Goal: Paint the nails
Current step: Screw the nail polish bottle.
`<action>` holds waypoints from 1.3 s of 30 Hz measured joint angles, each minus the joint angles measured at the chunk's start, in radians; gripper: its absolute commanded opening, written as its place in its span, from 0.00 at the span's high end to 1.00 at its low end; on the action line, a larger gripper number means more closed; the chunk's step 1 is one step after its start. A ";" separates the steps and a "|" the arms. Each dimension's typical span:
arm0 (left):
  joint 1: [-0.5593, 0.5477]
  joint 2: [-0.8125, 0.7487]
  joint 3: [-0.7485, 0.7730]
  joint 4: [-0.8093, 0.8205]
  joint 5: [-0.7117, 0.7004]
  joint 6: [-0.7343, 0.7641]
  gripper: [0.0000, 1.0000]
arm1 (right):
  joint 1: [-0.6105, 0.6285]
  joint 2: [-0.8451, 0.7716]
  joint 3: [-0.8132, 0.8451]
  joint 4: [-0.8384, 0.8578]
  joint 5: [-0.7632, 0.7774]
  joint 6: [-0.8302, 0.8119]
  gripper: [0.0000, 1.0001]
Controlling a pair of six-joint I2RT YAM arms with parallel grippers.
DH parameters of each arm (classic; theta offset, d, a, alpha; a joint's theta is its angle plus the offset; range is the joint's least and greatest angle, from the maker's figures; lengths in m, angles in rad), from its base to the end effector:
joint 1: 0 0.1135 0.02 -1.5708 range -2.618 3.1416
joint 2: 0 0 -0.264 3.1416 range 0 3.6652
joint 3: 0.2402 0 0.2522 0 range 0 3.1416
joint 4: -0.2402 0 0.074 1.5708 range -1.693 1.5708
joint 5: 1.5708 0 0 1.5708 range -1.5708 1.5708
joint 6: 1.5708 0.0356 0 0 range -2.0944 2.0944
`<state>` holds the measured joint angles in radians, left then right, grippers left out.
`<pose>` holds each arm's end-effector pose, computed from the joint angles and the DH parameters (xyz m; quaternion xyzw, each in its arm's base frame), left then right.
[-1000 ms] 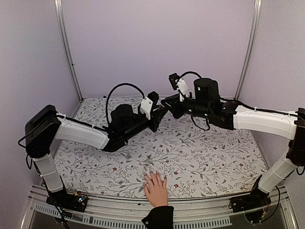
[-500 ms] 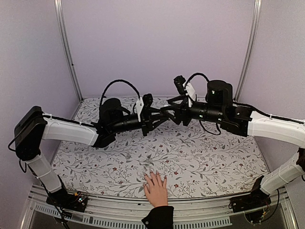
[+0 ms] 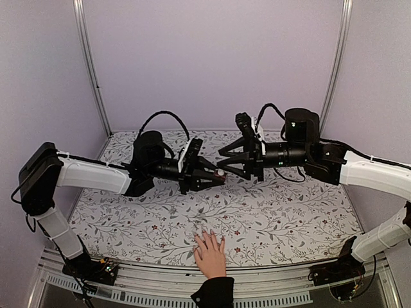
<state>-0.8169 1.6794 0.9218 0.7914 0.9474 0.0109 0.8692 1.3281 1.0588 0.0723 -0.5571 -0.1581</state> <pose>0.2271 -0.2841 0.2544 0.5490 0.4344 -0.5426 0.4642 0.1863 0.2496 0.3420 -0.5171 0.5618 0.4115 0.4976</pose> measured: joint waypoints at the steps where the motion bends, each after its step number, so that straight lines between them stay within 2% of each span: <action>1: 0.000 0.000 0.000 0.004 0.016 -0.008 1.00 | 0.000 0.001 0.000 -0.004 -0.023 -0.005 0.60; 5: 0.000 0.004 0.005 0.033 0.080 -0.044 1.00 | 0.000 0.005 0.001 -0.018 -0.097 -0.026 0.68; 10: 0.001 0.011 0.008 0.058 0.114 -0.073 1.00 | 0.000 0.026 0.016 -0.039 -0.163 -0.048 0.93; 12: 0.003 0.013 0.008 0.060 0.119 -0.090 1.00 | 0.000 0.032 0.018 -0.044 -0.177 -0.058 1.00; 24: 0.006 0.014 0.007 0.086 0.047 -0.105 1.00 | -0.007 0.035 0.034 -0.048 -0.153 -0.062 1.00; 33: 0.002 0.001 -0.028 0.128 -0.159 -0.097 1.00 | -0.014 0.061 0.063 -0.037 -0.016 -0.012 1.00; 39: -0.011 0.001 -0.028 0.127 -0.360 -0.072 1.00 | -0.026 0.090 0.089 -0.018 0.094 0.028 1.00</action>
<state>-0.8280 1.6806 0.8936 0.9184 0.5877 -0.0616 0.8436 1.4185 1.1477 0.0547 -0.4629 -0.1303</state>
